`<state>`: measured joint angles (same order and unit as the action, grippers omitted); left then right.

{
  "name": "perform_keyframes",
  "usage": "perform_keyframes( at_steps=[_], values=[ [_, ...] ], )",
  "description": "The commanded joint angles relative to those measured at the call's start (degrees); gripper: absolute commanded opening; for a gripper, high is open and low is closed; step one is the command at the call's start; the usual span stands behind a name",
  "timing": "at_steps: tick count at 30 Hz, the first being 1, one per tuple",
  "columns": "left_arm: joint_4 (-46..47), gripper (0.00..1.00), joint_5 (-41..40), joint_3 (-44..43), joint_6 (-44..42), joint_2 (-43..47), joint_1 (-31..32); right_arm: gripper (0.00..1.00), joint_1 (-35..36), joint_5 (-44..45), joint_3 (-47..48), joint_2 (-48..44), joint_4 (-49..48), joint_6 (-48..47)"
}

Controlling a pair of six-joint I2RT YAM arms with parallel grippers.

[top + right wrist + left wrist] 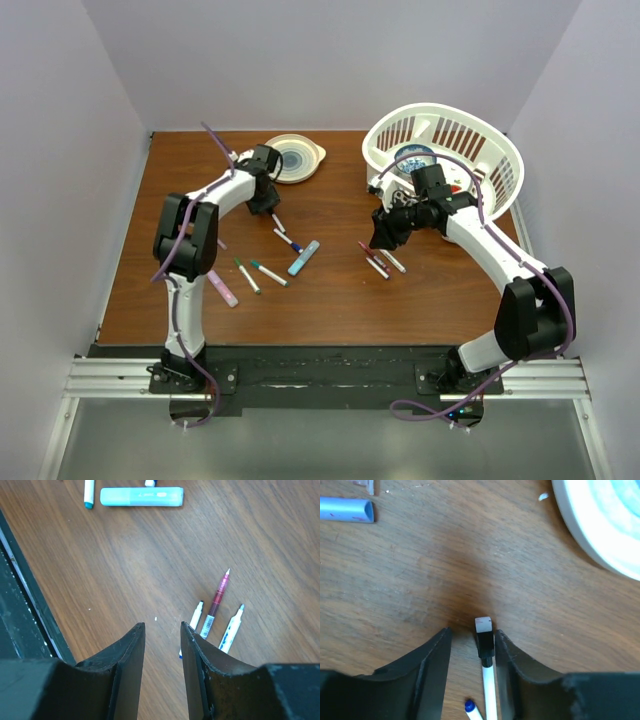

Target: Open the pen caps

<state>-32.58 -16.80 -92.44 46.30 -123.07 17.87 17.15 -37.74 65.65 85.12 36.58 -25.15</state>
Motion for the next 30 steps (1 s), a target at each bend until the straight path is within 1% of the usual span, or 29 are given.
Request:
perform_keyframes(
  at_steps=[1,3,4,8,9,10,12,16,17,18,19,20,21,22,23,24,25,26,27,28,29,30],
  values=[
    [-3.4,0.39,-2.5,-1.9,-1.9,-2.2,0.2,0.39,0.8,-2.3,0.7,-2.0,0.4,-1.0],
    [-3.7,0.36,-2.7,-2.1,-2.4,-2.4,0.1,0.38,0.9,-2.3,0.6,-2.1,0.5,-1.1],
    [-3.8,0.3,-3.1,-2.3,-2.6,-2.5,0.1,0.39,0.9,-2.3,0.7,-2.0,0.5,-1.1],
    [-3.8,0.17,-3.5,-2.2,-2.8,-1.7,0.0,0.38,1.0,-2.1,0.7,-2.0,0.5,-1.1],
    [-3.8,0.13,-3.7,-2.1,-2.5,-1.0,0.0,0.38,1.0,-2.2,0.6,-2.1,0.4,-1.1],
    [-3.6,0.06,-3.7,-1.8,-2.4,-0.6,-0.3,0.39,1.0,-2.2,0.5,-1.9,0.4,-1.1],
    [-2.7,0.0,-3.5,-1.2,-1.9,1.4,-0.6,0.38,1.2,-3.3,0.6,-1.4,1.7,-2.0],
    [2.2,0.0,-0.6,4.2,-1.7,6.9,-2.1,0.38,3.2,-4.9,1.1,-0.1,3.6,-5.3],
    [5.0,0.0,0.4,5.6,-1.7,8.3,-2.4,0.38,3.9,-4.9,1.0,0.0,3.8,-5.6],
    [6.6,0.0,2.6,7.3,-1.7,11.7,-2.6,0.39,4.6,-5.0,0.8,0.4,3.7,-6.3],
    [8.6,0.0,4.0,11.4,-1.9,13.6,-2.8,0.39,6.3,-4.5,0.6,0.6,3.5,-6.6],
    [12.8,0.0,5.4,13.6,-2.2,15.6,-2.8,0.39,7.4,-4.2,0.4,0.7,3.2,-6.9],
    [15.1,0.0,9.1,16.0,-2.7,19.8,-2.8,0.39,8.2,-3.8,0.3,0.7,2.5,-7.1],
    [17.3,0.0,11.2,20.9,-3.0,21.8,-2.8,0.4,9.6,-3.9,0.0,0.7,2.2,-7.0],
    [22.6,0.0,13.8,23.6,-3.3,23.9,-2.8,0.4,9.8,-4.7,-0.3,0.6,1.5,-6.8],
    [26.5,0.0,20.8,30.4,-4.5,28.5,-2.8,0.42,10.1,-5.4,-0.4,0.5,-0.1,-5.7],
    [30.9,0.0,24.3,34.3,-4.3,31.0,-2.7,0.44,10.4,-6.0,-0.9,0.3,-1.1,-4.7],
    [42.1,0.0,28.2,38.5,-3.3,33.5,-2.7,0.46,10.5,-7.9,-1.0,0.3,-2.2,-3.8],
    [47.7,0.0,33.9,46.3,-2.0,37.9,-2.2,0.49,10.6,-9.1,-1.0,0.5,-4.6,-1.0],
    [52.0,0.0,35.6,49.3,-0.6,39.6,-1.8,0.57,10.7,-10.9,-1.0,1.2,-5.9,0.8],
    [57.7,0.0,36.7,51.6,1.4,41.0,-1.0,0.67,10.8,-15.0,-1.0,2.0,-7.1,2.7],
    [59.5,0.0,38.1,54.9,2.5,42.6,0.3,0.73,11.0,-18.0,-0.6,2.9,-9.7,6.6]
  ],
)
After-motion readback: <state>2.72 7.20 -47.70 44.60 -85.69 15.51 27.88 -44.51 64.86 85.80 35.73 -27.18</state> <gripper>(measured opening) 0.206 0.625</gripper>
